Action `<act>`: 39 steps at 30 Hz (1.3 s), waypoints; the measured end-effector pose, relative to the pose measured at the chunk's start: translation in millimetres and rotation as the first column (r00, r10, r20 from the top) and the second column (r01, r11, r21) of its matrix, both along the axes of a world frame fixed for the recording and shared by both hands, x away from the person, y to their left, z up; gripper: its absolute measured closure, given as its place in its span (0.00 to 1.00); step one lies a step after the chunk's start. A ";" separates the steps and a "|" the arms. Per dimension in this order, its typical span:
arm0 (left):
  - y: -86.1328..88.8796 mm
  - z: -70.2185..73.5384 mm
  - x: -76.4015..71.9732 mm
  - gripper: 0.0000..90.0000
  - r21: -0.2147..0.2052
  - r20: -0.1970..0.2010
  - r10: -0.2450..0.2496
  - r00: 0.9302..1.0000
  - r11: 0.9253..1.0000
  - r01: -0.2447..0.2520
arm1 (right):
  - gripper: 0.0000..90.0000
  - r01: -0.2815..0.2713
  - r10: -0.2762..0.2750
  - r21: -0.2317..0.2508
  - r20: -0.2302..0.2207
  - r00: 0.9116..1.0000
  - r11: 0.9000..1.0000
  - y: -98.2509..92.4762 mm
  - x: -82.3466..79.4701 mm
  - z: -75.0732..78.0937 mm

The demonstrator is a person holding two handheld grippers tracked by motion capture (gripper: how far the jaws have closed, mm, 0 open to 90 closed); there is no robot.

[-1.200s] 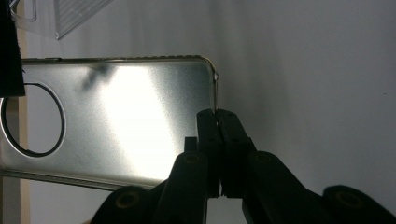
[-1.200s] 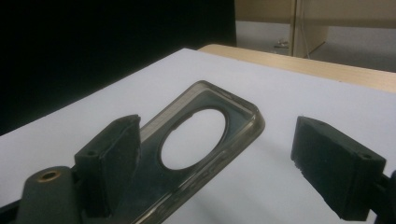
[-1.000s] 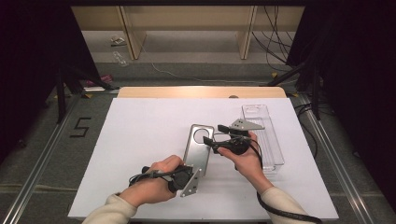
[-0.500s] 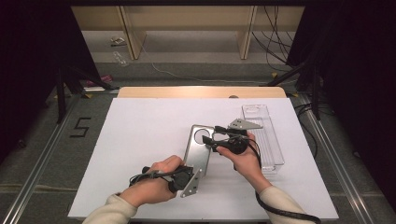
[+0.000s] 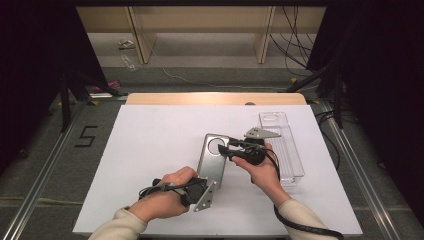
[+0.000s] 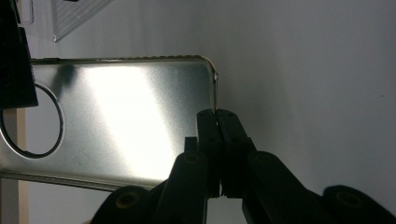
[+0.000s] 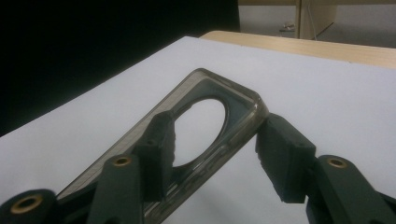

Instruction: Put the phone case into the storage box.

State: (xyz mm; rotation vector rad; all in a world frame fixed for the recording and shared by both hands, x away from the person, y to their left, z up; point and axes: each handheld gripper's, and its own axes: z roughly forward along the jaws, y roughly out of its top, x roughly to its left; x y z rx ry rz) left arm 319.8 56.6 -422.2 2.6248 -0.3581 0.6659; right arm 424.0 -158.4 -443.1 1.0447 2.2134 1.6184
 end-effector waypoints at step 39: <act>-2.0 -15.1 6.9 0.95 -0.028 -0.006 0.044 0.999 0.999 -0.044 | 0.91 -0.010 0.025 0.156 -0.094 0.995 0.988 7.5 -20.2 32.3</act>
